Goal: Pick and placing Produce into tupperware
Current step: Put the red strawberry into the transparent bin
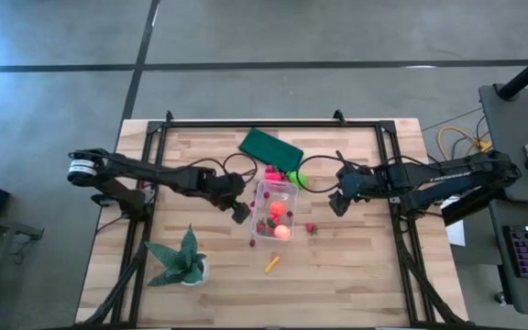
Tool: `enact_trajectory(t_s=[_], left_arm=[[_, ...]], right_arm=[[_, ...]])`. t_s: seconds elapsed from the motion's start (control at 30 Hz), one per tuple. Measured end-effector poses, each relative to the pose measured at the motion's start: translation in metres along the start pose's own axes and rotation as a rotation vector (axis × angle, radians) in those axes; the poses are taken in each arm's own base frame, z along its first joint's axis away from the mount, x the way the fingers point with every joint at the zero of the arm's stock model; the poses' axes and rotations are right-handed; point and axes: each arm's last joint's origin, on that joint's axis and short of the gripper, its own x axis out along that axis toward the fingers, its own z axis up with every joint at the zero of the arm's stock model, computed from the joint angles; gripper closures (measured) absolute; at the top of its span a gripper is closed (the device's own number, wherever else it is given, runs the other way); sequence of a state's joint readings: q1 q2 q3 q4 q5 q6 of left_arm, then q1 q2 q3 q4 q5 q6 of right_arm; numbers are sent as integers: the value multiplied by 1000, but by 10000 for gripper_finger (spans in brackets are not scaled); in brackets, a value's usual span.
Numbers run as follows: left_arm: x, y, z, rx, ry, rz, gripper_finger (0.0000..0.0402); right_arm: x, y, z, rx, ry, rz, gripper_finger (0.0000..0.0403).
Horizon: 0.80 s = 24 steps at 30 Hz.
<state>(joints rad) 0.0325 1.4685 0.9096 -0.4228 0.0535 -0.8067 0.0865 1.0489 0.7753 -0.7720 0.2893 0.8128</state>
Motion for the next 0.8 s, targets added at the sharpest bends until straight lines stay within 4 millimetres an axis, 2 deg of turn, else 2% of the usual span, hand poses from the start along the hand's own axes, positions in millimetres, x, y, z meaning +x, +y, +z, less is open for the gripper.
enact_trajectory(t_s=[0.13, 0.23, 0.4, 0.47, 0.6, 0.8], left_arm=[[-1, 4, 14, -20, -46, -55, 107], [-2, 6, 23, 44, -60, -137, 107], [-3, 5, 24, 505, -87, -148, 107], [-1, 6, 20, 623, -74, -132, 107], [4, 13, 14, 704, -55, -117, 107], [10, 22, 6, 707, -26, -96, 107]], right_arm=[[0, 0, 0, 18, 0, 0, 174], [0, 0, 0, 25, 0, 0, 174], [0, 0, 0, 24, 1, 0, 174], [0, 0, 0, 24, 2, -1, 174], [0, 0, 0, 23, 2, -2, 174], [0, 1, 1, 39, -9, 16, 174]])
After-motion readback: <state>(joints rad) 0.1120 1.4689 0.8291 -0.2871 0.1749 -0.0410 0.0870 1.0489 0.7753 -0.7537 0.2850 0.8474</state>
